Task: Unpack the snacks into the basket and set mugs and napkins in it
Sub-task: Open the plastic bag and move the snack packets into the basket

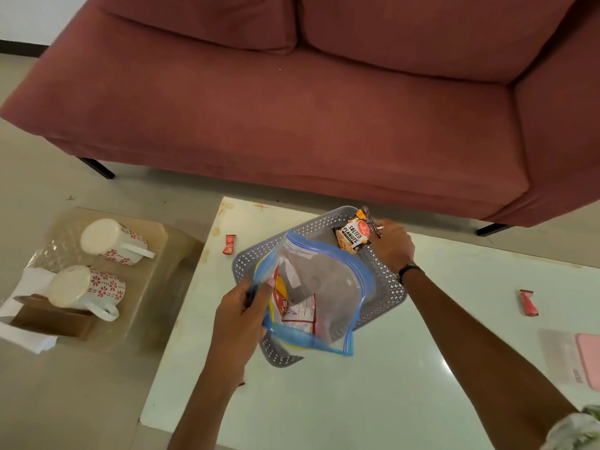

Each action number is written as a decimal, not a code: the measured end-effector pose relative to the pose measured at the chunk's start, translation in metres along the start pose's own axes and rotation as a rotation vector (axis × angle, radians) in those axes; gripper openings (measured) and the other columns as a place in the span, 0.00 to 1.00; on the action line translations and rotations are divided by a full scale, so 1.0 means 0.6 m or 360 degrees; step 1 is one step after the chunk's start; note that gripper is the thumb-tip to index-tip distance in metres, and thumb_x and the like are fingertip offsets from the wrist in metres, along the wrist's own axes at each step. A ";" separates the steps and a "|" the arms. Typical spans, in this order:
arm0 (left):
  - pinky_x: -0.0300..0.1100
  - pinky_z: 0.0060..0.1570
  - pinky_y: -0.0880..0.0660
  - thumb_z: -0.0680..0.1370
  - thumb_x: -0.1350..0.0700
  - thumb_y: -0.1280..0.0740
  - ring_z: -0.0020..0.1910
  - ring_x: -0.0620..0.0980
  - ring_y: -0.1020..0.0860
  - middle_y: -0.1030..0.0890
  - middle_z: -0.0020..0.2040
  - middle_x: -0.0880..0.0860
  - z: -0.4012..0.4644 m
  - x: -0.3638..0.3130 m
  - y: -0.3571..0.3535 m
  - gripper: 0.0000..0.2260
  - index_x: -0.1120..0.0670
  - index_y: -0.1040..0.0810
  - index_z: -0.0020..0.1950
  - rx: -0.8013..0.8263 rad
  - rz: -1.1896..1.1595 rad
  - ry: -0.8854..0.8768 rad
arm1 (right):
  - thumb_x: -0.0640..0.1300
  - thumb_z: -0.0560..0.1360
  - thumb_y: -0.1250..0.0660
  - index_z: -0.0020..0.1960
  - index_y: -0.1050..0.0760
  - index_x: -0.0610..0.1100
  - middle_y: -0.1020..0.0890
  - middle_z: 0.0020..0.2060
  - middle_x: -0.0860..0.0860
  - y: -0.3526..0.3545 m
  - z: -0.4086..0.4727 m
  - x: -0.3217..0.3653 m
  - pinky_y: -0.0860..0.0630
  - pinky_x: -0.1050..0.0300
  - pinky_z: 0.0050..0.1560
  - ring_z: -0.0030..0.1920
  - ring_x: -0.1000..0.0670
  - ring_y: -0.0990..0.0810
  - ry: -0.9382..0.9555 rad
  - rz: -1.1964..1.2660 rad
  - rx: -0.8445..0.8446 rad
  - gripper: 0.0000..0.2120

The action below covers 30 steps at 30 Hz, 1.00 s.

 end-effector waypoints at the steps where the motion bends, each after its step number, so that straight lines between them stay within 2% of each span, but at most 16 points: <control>1: 0.39 0.28 0.38 0.77 0.56 0.35 0.20 0.43 0.36 0.32 0.23 0.52 -0.003 0.004 0.001 0.16 0.60 0.34 0.33 0.0021 0.0027 0.0010 | 0.47 0.76 0.36 0.60 0.26 0.44 0.19 0.55 0.40 0.008 -0.012 -0.004 0.25 0.48 0.53 0.56 0.38 0.21 -0.0012 0.0041 -0.0026 0.15; 6: 0.34 0.24 0.38 0.67 0.58 0.31 0.21 0.43 0.36 0.33 0.28 0.55 -0.029 0.012 0.008 0.12 0.65 0.31 0.37 0.0090 0.0044 0.0100 | 0.44 0.76 0.34 0.59 0.26 0.43 0.17 0.54 0.47 0.092 -0.125 0.022 0.24 0.52 0.51 0.53 0.44 0.18 0.0127 0.0395 -0.0223 0.12; 8: 0.32 0.24 0.36 0.69 0.64 0.31 0.23 0.41 0.33 0.28 0.25 0.48 -0.040 0.011 0.011 0.07 0.61 0.29 0.35 0.0073 0.0059 0.0129 | 0.40 0.75 0.34 0.54 0.23 0.44 0.16 0.47 0.49 0.156 -0.199 0.062 0.25 0.64 0.46 0.45 0.50 0.18 0.0274 0.0631 -0.0359 0.08; 9: 0.30 0.24 0.36 0.71 0.67 0.33 0.23 0.40 0.32 0.28 0.24 0.46 -0.045 0.012 0.013 0.09 0.57 0.29 0.34 0.0062 0.0093 0.0130 | 0.39 0.75 0.34 0.51 0.22 0.44 0.17 0.43 0.51 0.184 -0.239 0.084 0.27 0.72 0.43 0.41 0.55 0.19 0.0337 0.0733 -0.0397 0.06; 10: 0.30 0.25 0.35 0.71 0.68 0.34 0.24 0.41 0.31 0.27 0.24 0.46 -0.048 0.013 0.015 0.10 0.56 0.30 0.34 0.0034 0.0146 0.0121 | 0.38 0.74 0.33 0.48 0.22 0.43 0.17 0.40 0.52 0.200 -0.274 0.108 0.28 0.75 0.40 0.37 0.58 0.20 0.0406 0.0815 -0.0373 0.04; 12: 0.36 0.30 0.34 0.71 0.67 0.33 0.30 0.47 0.31 0.27 0.30 0.55 -0.055 0.022 0.016 0.07 0.59 0.30 0.37 0.0004 0.0234 0.0108 | 0.37 0.74 0.33 0.44 0.21 0.43 0.17 0.35 0.51 0.183 -0.325 0.161 0.25 0.69 0.40 0.35 0.57 0.20 0.0582 0.0830 -0.0138 0.03; 14: 0.37 0.31 0.35 0.71 0.67 0.34 0.31 0.48 0.33 0.30 0.31 0.55 -0.068 0.020 0.015 0.09 0.57 0.31 0.36 -0.0040 0.0225 0.0073 | 0.36 0.74 0.35 0.44 0.21 0.43 0.16 0.37 0.47 0.114 -0.348 0.209 0.22 0.57 0.43 0.39 0.49 0.18 0.0781 0.0434 0.0190 0.05; 16: 0.31 0.26 0.35 0.72 0.68 0.35 0.27 0.43 0.33 0.33 0.29 0.50 -0.080 0.016 0.013 0.13 0.53 0.33 0.34 -0.0084 0.0181 0.0030 | 0.35 0.75 0.38 0.50 0.21 0.44 0.18 0.45 0.44 0.018 -0.350 0.236 0.22 0.52 0.47 0.47 0.43 0.19 0.0989 -0.0300 0.0510 0.10; 18: 0.27 0.22 0.36 0.72 0.69 0.35 0.23 0.40 0.32 0.34 0.28 0.50 -0.091 0.013 0.010 0.14 0.52 0.33 0.34 -0.0080 0.0137 -0.0001 | 0.32 0.75 0.39 0.54 0.21 0.42 0.20 0.51 0.43 -0.067 -0.350 0.245 0.24 0.51 0.51 0.52 0.40 0.20 0.1238 -0.0795 0.0766 0.13; 19: 0.27 0.22 0.36 0.72 0.68 0.35 0.23 0.40 0.32 0.34 0.29 0.50 -0.094 0.014 0.011 0.14 0.52 0.33 0.34 -0.0085 0.0129 -0.0012 | 0.31 0.75 0.39 0.53 0.21 0.40 0.20 0.51 0.43 -0.104 -0.349 0.246 0.24 0.50 0.50 0.52 0.40 0.20 0.1370 -0.0961 0.0850 0.13; 21: 0.31 0.26 0.35 0.72 0.67 0.35 0.26 0.42 0.34 0.35 0.29 0.50 -0.095 0.023 0.014 0.14 0.52 0.33 0.34 -0.0100 0.0120 -0.0022 | 0.29 0.74 0.40 0.43 0.23 0.37 0.20 0.44 0.43 -0.158 -0.341 0.240 0.24 0.52 0.44 0.49 0.41 0.19 0.1578 -0.1300 0.0896 0.09; 23: 0.39 0.31 0.34 0.72 0.66 0.35 0.30 0.47 0.34 0.35 0.29 0.51 -0.094 0.032 0.018 0.13 0.52 0.34 0.34 -0.0121 0.0127 -0.0041 | 0.29 0.73 0.42 0.31 0.33 0.41 0.23 0.39 0.44 -0.196 -0.329 0.219 0.29 0.54 0.40 0.48 0.41 0.19 0.1678 -0.1516 0.0966 0.15; 24: 0.43 0.33 0.34 0.72 0.66 0.35 0.30 0.49 0.35 0.35 0.29 0.51 -0.094 0.037 0.021 0.13 0.51 0.34 0.34 -0.0135 0.0118 -0.0039 | 0.29 0.73 0.42 0.30 0.35 0.42 0.23 0.40 0.44 -0.204 -0.325 0.205 0.31 0.54 0.40 0.48 0.42 0.19 0.1685 -0.1607 0.1015 0.16; 26: 0.44 0.33 0.34 0.71 0.66 0.35 0.31 0.50 0.35 0.35 0.29 0.52 -0.095 0.044 0.025 0.13 0.51 0.34 0.34 -0.0166 0.0091 -0.0031 | 0.33 0.73 0.38 0.33 0.28 0.46 0.19 0.40 0.48 -0.220 -0.324 0.172 0.30 0.57 0.39 0.44 0.47 0.20 0.1690 -0.1727 0.1156 0.13; 27: 0.45 0.34 0.34 0.72 0.66 0.35 0.31 0.50 0.34 0.34 0.30 0.52 -0.095 0.048 0.027 0.13 0.51 0.34 0.34 -0.0174 0.0086 -0.0020 | 0.36 0.70 0.33 0.34 0.25 0.50 0.19 0.36 0.52 -0.226 -0.327 0.161 0.30 0.61 0.35 0.39 0.51 0.20 0.1675 -0.1758 0.1211 0.11; 30: 0.46 0.36 0.33 0.72 0.65 0.35 0.33 0.51 0.32 0.31 0.30 0.52 -0.093 0.059 0.030 0.13 0.50 0.33 0.34 -0.0191 0.0057 0.0029 | 0.43 0.56 0.22 0.27 0.23 0.54 0.22 0.25 0.59 -0.258 -0.320 0.143 0.33 0.66 0.29 0.33 0.57 0.20 0.1788 -0.1881 0.1056 0.11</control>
Point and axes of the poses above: each hand's wrist, its own z-axis towards the middle knuckle, its own y-axis out of the back of the hand, x = y × z, the point moved 10 cm from there along z, towards the middle knuckle
